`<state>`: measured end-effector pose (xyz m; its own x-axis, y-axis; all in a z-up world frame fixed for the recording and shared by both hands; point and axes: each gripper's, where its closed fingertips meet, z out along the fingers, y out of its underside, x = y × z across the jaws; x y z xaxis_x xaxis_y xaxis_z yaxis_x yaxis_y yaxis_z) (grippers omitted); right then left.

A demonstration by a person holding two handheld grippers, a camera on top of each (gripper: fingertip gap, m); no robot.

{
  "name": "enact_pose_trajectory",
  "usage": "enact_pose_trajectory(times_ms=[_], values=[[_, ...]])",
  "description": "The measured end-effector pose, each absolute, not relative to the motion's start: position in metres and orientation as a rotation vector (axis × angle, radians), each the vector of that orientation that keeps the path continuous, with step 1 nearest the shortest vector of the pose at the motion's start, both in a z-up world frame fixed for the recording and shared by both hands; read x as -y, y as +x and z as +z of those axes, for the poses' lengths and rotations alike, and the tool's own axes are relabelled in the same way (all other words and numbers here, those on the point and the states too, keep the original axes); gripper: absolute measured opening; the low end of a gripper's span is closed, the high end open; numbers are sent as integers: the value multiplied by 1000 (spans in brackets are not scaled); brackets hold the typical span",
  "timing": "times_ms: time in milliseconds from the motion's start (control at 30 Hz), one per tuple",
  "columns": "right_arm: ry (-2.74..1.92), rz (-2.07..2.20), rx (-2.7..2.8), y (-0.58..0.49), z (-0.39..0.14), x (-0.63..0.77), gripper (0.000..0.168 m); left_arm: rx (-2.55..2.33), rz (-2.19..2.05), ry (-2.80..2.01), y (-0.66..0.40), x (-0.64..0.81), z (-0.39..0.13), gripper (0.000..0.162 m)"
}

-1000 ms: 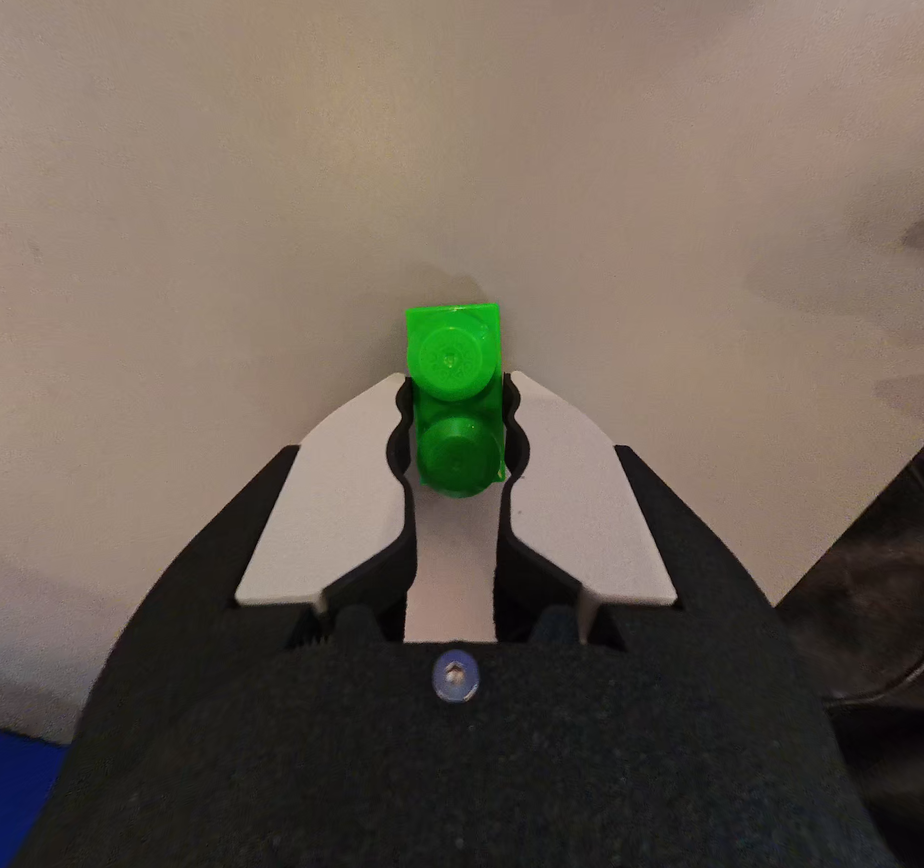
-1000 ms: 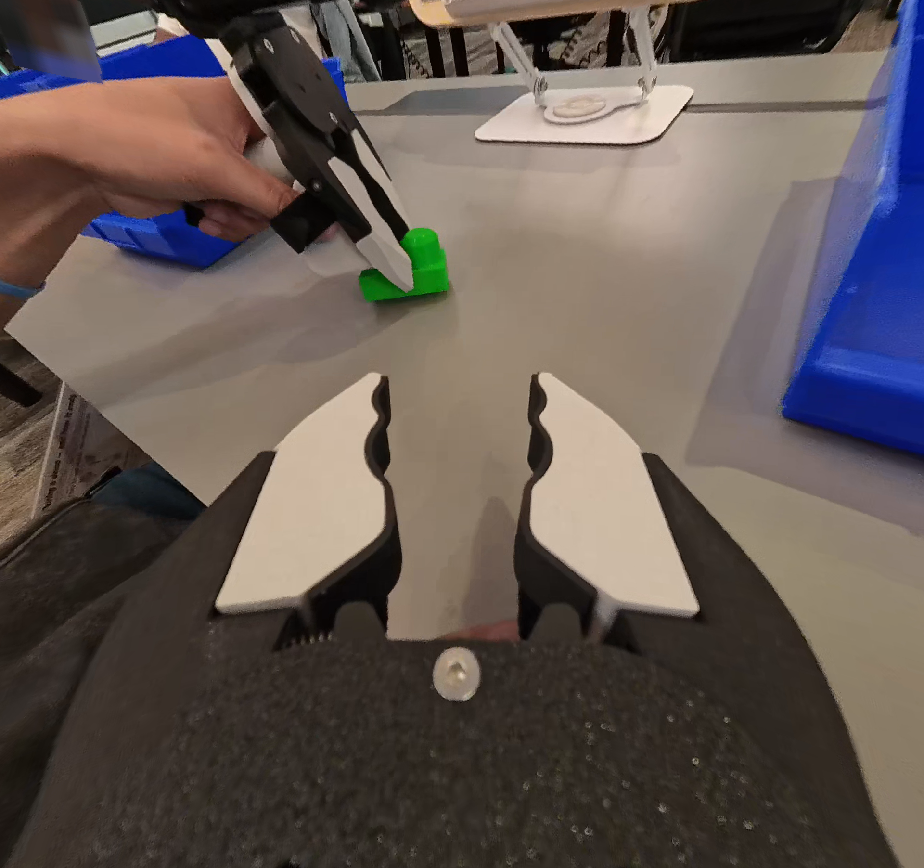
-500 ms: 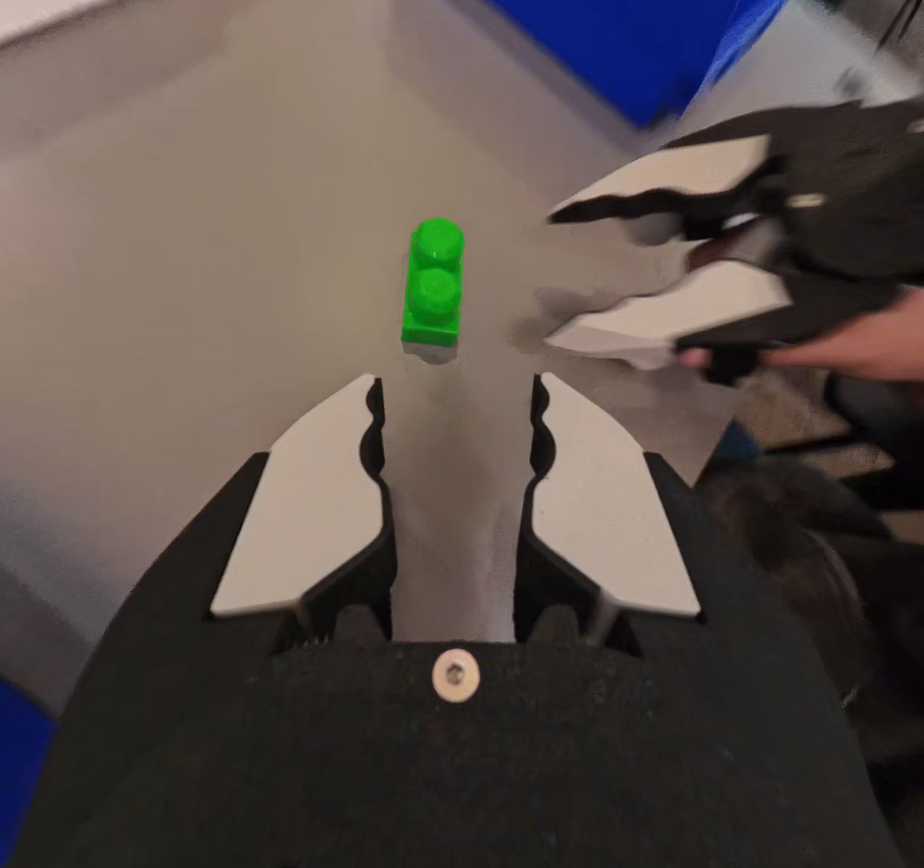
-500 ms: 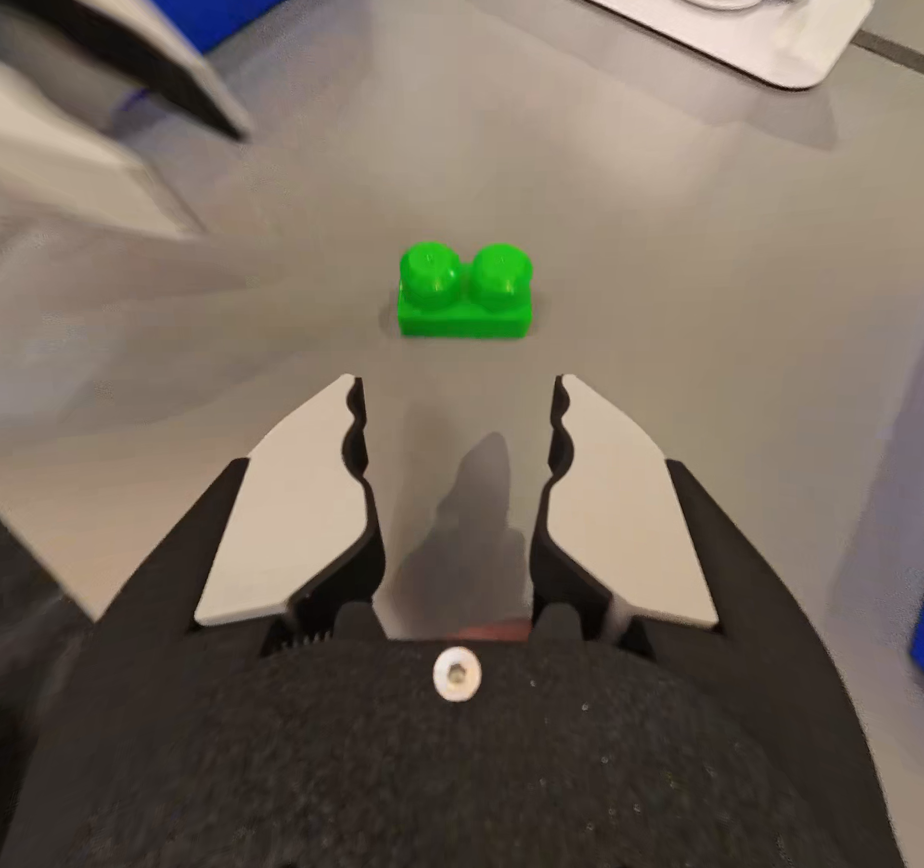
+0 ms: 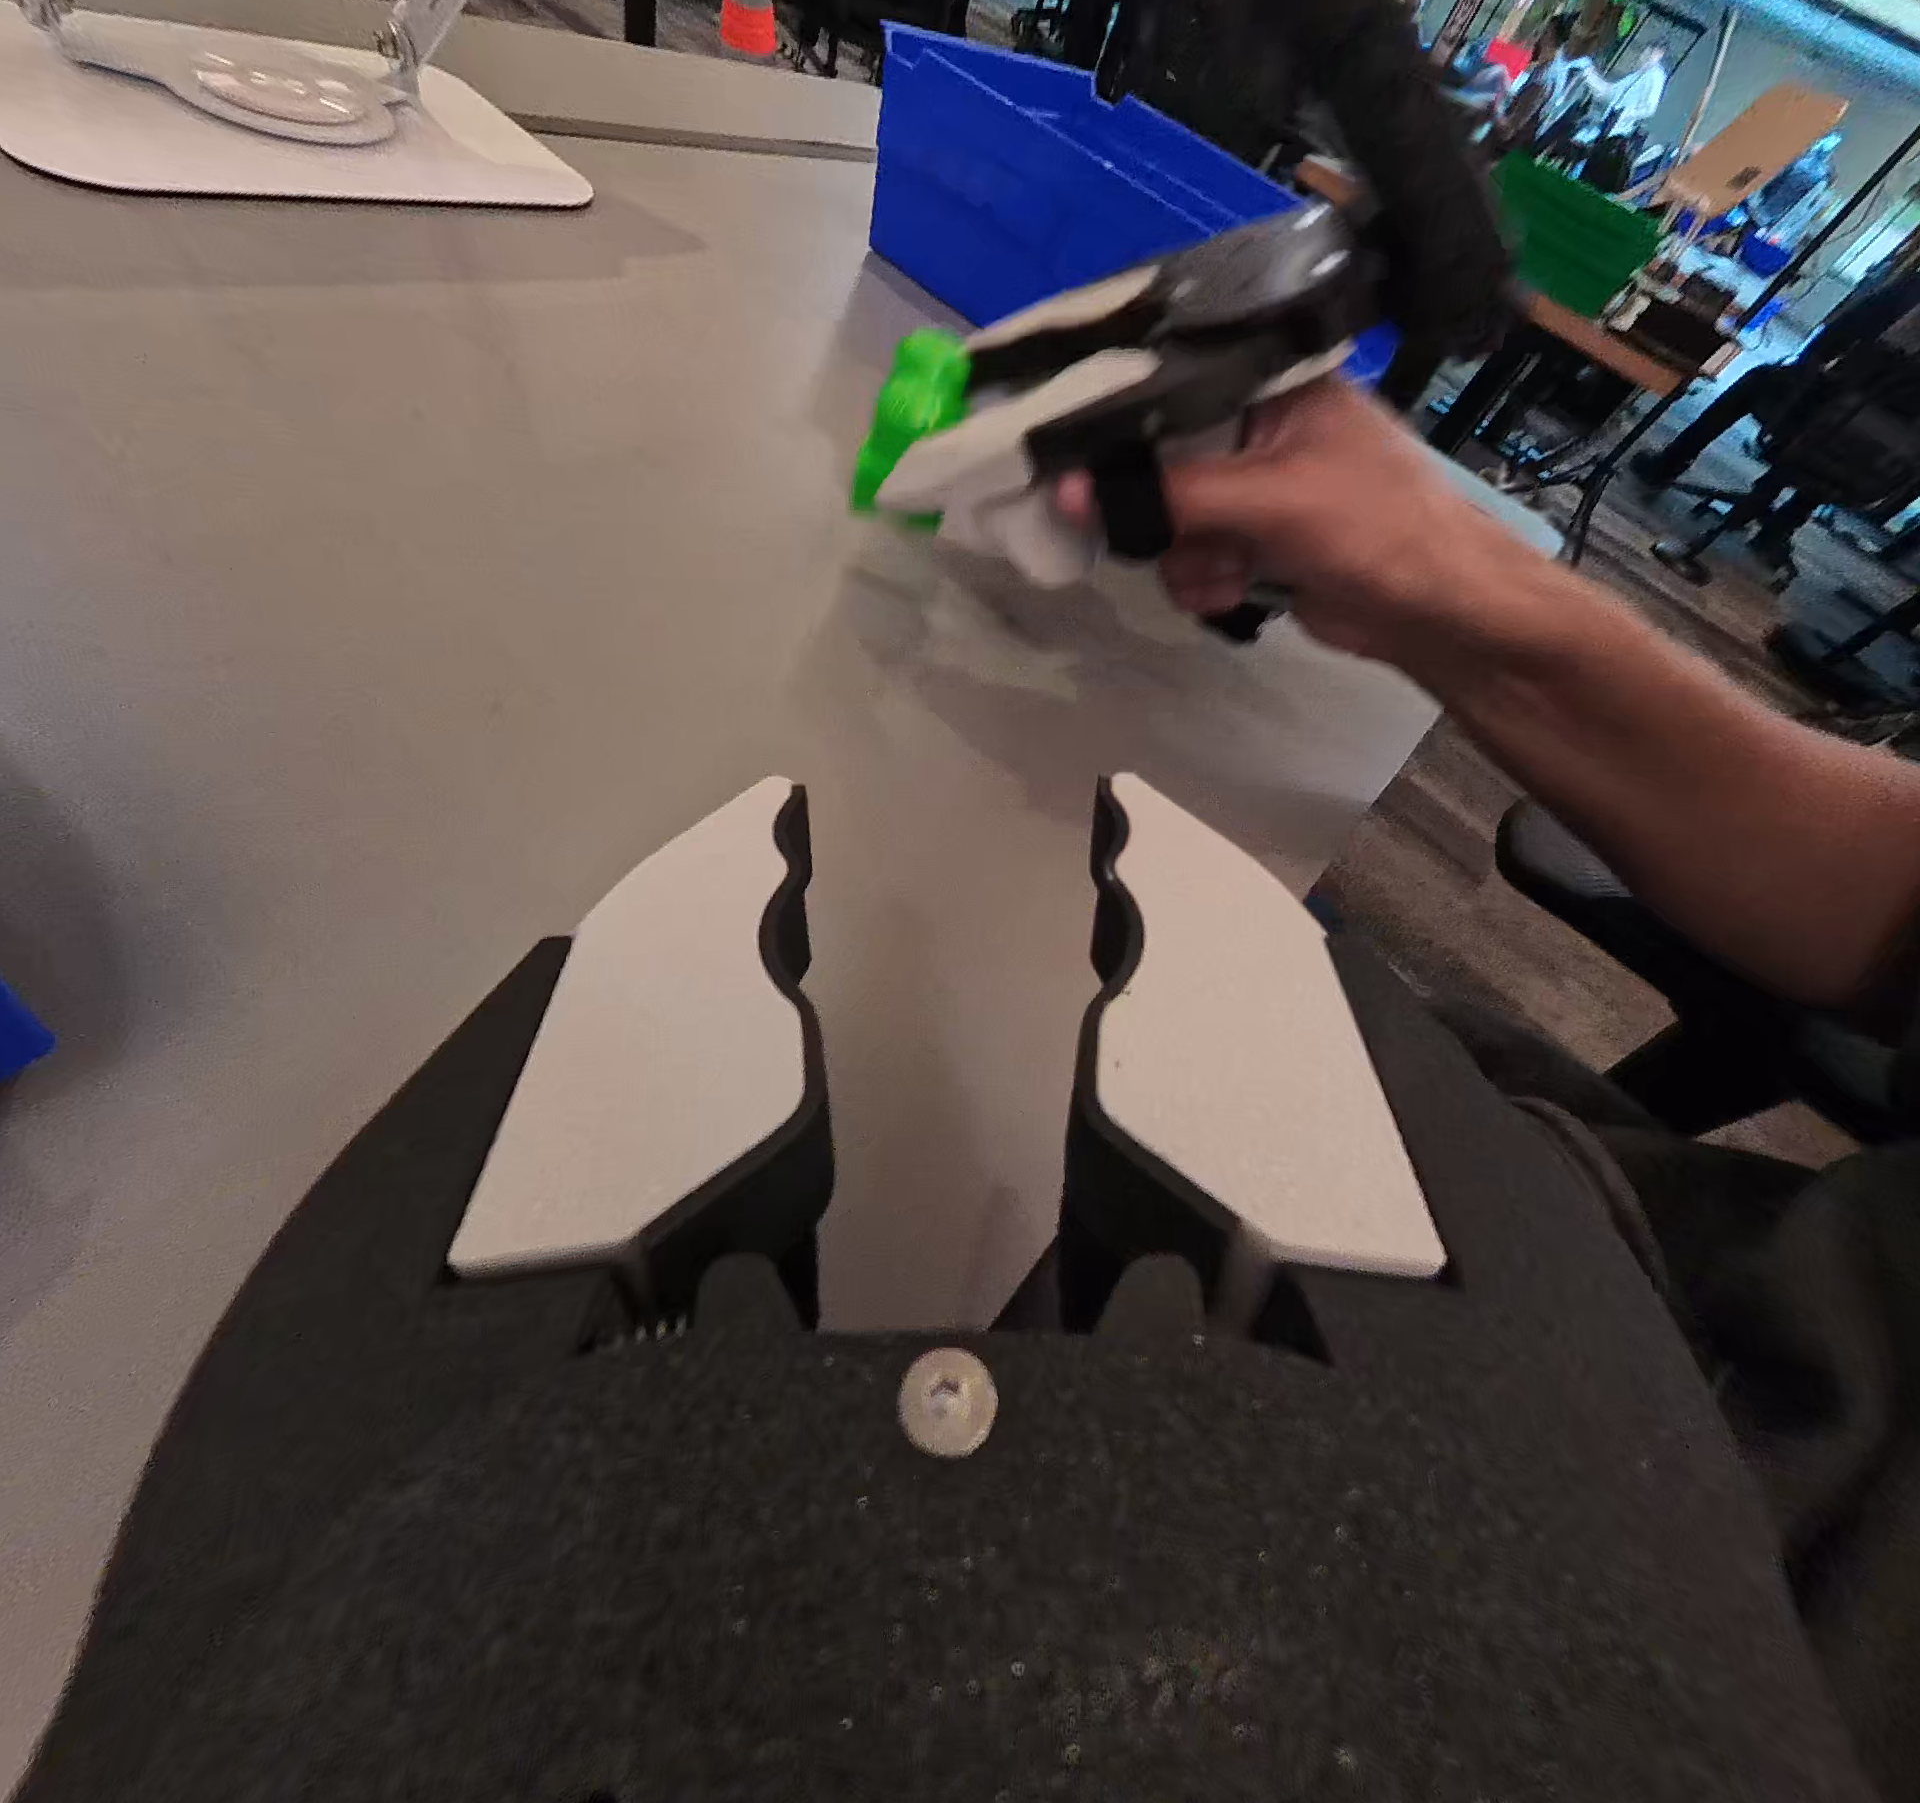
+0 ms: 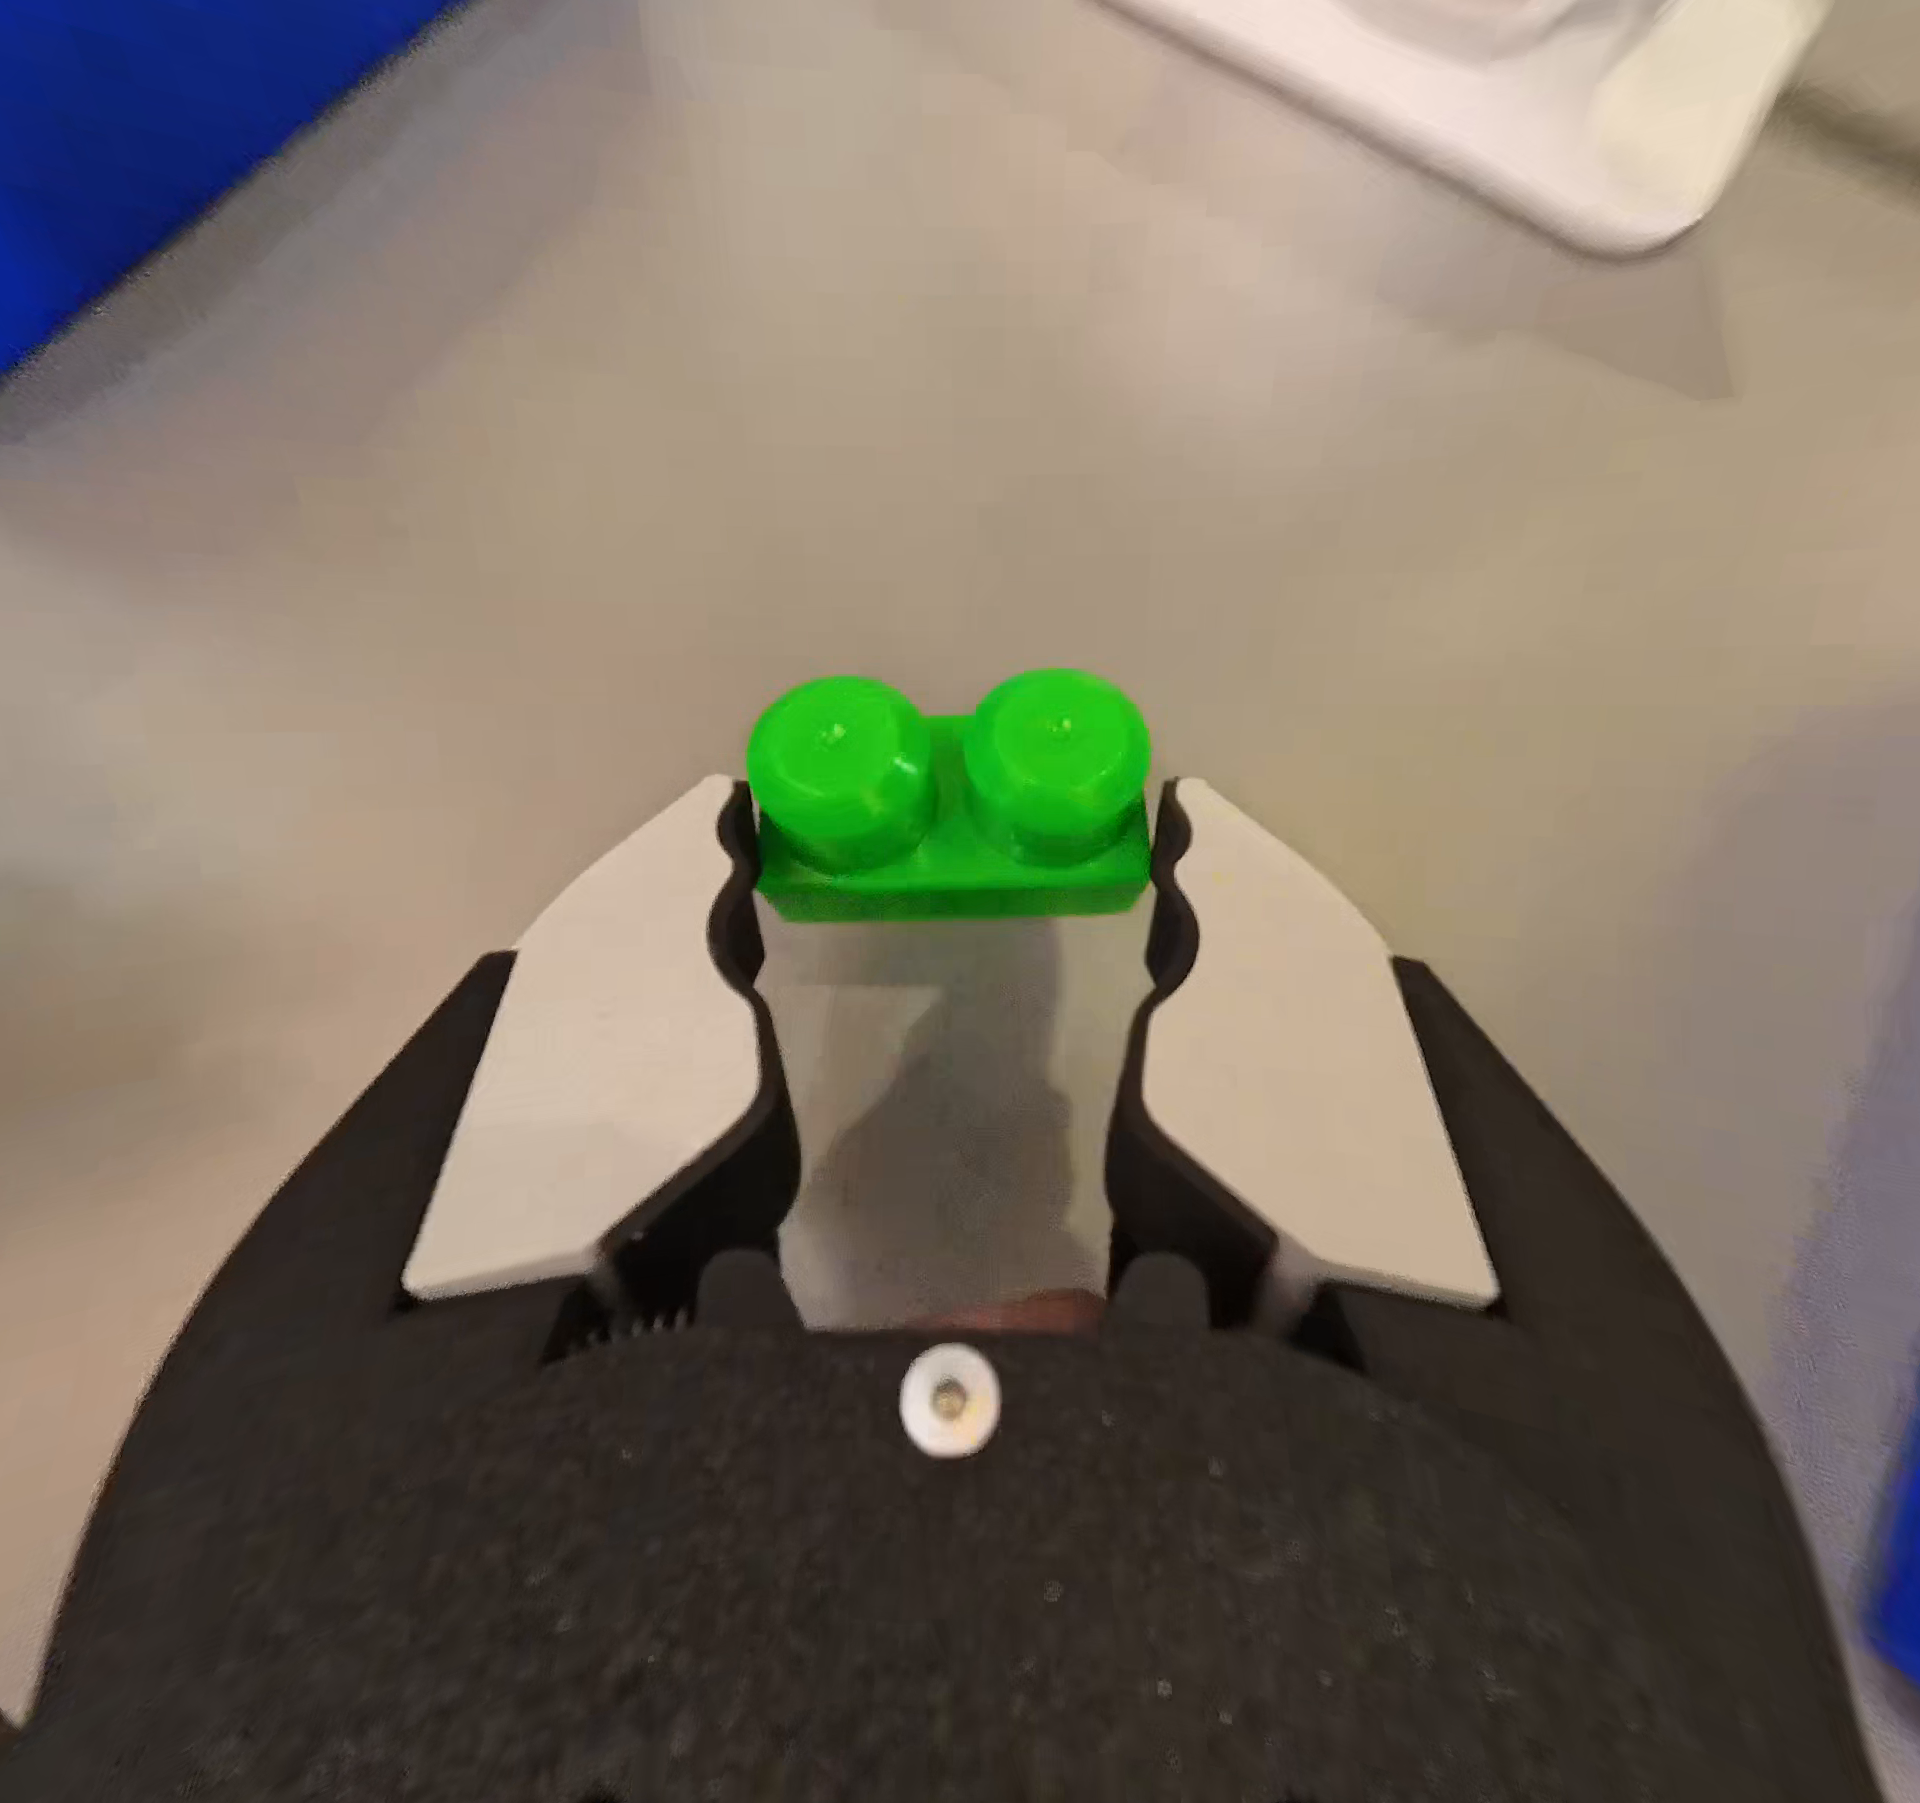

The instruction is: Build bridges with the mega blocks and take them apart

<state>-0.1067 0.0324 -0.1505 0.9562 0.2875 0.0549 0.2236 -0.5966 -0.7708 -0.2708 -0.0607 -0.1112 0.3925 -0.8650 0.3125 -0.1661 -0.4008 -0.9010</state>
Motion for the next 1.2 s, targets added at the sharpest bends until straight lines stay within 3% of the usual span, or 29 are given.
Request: enact_pose_trajectory(times_ms=[167, 300, 400, 500, 833, 1067, 1200], values=[[-1962, -106, 258, -27, -21, -7, 73, -891, -1100, -1810, -272, 65, -106, 50], [-1950, -219, 111, 77, 31, -2, 72, -878, -1186, -1813, -268, 68, -102, 49], [-2125, -222, 43, 149, 3, -30, 73, -897, -1175, -1810, -263, 68, -102, 49], [-2336, -122, -14, 190, -59, -72, 73, -925, -1181, -1800, -254, 72, -100, 49], [-2618, -110, -42, 218, -162, -138, 73, -1009, -1113, -1770, -241, 75, -99, 48], [-2562, -141, -52, 218, -166, -132, 81, -1024, -1026, -1769, -249, 70, -104, 48], [-2298, -176, -129, 214, -95, -96, 78, -986, -1032, -1758, -255, 66, -98, 50]])
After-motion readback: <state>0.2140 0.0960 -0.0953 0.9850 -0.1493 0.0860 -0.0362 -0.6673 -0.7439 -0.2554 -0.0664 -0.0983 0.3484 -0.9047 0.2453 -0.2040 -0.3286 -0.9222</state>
